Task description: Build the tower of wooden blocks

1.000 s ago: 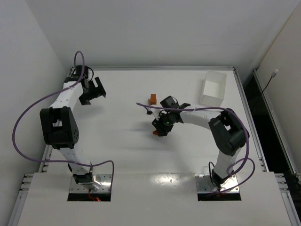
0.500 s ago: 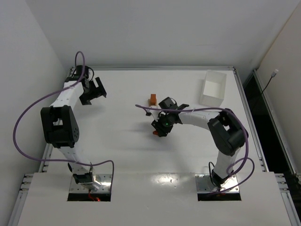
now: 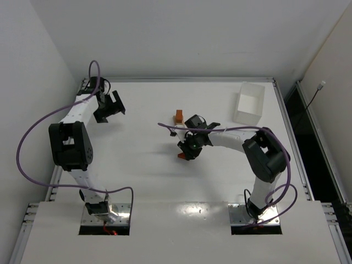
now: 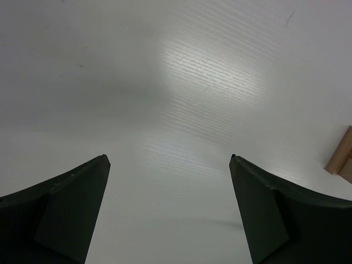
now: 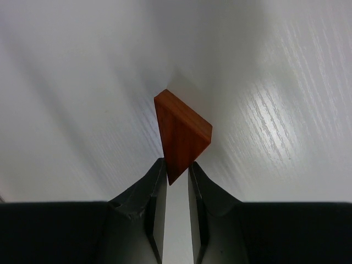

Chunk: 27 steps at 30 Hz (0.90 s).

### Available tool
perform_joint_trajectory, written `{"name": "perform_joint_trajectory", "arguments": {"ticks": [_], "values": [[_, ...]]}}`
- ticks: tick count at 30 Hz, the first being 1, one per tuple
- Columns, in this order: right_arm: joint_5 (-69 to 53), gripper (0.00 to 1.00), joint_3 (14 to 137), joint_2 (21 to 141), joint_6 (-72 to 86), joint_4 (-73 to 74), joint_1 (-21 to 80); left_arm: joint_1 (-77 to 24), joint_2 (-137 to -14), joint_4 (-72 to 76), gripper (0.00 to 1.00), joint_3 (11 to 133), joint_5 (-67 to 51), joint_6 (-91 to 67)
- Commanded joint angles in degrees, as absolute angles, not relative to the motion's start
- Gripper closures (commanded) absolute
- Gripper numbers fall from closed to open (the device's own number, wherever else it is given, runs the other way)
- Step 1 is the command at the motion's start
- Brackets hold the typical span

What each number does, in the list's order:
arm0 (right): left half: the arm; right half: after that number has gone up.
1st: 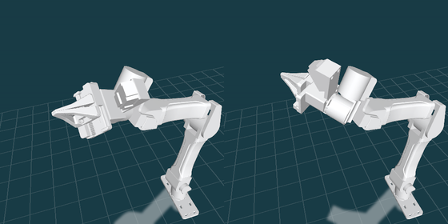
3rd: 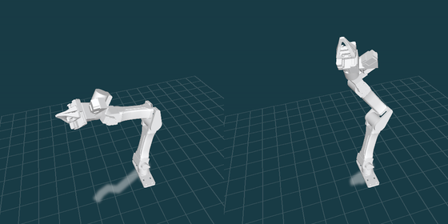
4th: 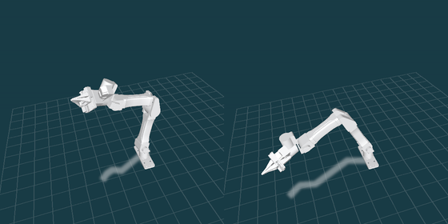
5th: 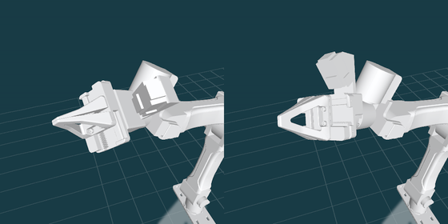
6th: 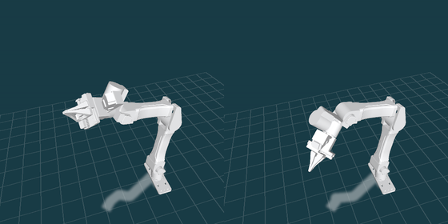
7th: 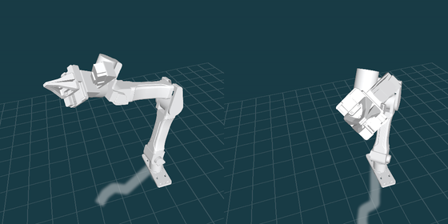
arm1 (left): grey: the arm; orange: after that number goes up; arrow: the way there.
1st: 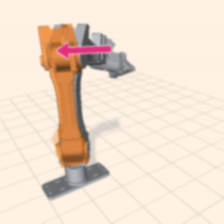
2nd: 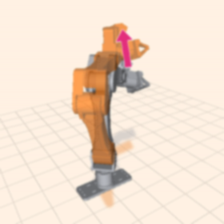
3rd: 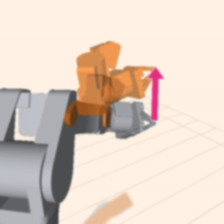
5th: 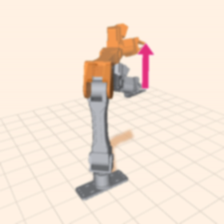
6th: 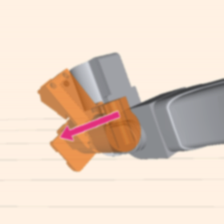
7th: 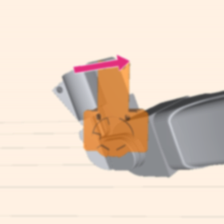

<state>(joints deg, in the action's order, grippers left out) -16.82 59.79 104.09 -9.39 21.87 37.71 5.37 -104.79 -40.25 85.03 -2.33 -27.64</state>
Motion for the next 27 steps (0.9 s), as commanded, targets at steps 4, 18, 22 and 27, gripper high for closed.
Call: {"name": "perform_joint_trajectory", "arguments": {"ticks": [4,18,22,27], "values": [[-9.61,1.0,58.45,100.64,-8.09,20.57,39.02,6.15,-104.94,-39.9,0.14,87.02,-9.47,-24.0],[8.34,1.0,57.92,87.82,-7.2,11.97,38.5,6.68,-95.1,-30.94,0.07,66.71,-63.61,-13.1],[13.35,1.0,53.2,82.11,-10.98,4.59,39.73,6.15,-95.1,-27.78,0.07,66.01,-71.79,-15.2],[14.68,1.0,43.97,73.93,-24.15,-11.03,44.73,4.23,-95.71,-26.37,0.07,66.53,-75.59,-16.0]]}}
